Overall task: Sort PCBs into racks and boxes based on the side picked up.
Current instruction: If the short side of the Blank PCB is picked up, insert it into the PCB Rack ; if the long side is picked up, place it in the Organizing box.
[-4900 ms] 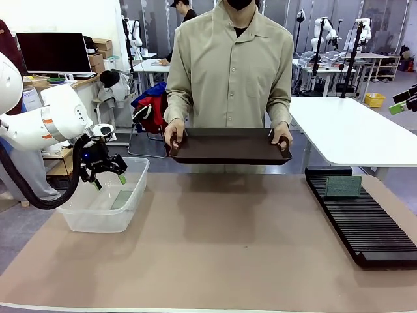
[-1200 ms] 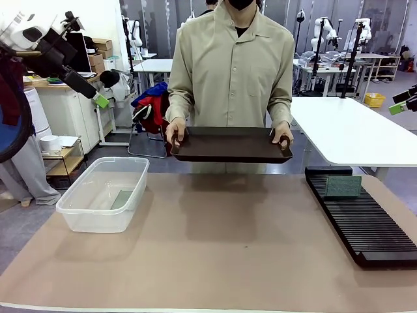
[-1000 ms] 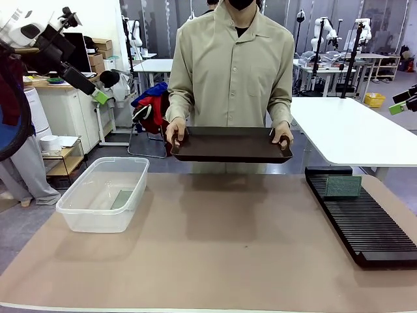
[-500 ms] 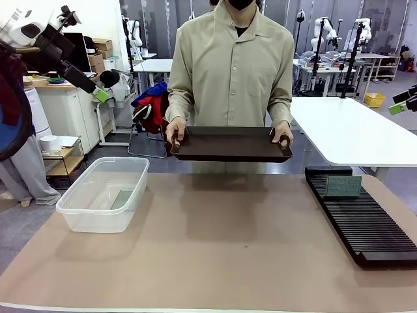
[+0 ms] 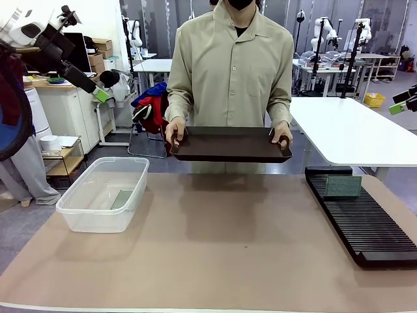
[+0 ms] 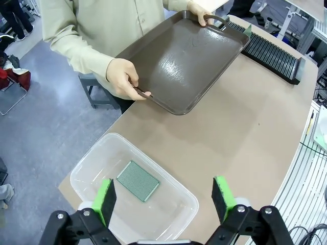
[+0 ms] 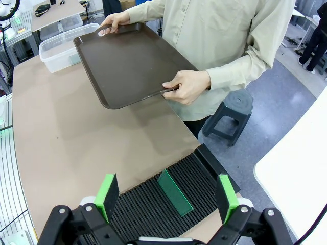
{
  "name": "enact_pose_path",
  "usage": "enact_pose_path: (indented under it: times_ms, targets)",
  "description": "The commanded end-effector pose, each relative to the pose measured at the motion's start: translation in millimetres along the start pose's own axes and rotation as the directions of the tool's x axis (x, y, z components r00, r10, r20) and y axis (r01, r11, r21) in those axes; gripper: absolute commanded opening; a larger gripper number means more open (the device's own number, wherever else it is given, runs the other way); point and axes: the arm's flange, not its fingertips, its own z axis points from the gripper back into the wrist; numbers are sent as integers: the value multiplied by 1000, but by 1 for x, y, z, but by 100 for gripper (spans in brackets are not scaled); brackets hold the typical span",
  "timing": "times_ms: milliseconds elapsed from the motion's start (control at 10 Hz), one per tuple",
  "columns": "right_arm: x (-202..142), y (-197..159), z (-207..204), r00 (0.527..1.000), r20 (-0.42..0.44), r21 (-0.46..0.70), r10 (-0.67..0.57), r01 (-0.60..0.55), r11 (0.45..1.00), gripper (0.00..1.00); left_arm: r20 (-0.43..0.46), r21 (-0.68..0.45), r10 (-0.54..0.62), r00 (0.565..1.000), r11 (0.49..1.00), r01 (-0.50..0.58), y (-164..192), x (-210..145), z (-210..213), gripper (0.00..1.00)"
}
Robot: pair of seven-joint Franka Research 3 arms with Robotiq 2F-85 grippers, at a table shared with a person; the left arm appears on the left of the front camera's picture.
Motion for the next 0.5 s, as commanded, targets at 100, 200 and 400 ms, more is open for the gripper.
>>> enact_pose_path:
  times_ms: [100, 200, 400]
  targets:
    - [0, 1, -1, 1000, -1, 3, -3, 3, 1000, 100, 0, -5, -4, 1000, 1000, 4, -1, 0, 2, 100]
    - [0, 1, -1, 1000, -1, 3, -3, 3, 1000, 100, 0, -5, -4, 1000, 1000, 4, -1, 0, 2, 100]
    - [0, 1, -1, 1000, -1, 3, -3, 3, 1000, 100, 0, -5, -4, 1000, 1000, 4, -1, 0, 2, 100]
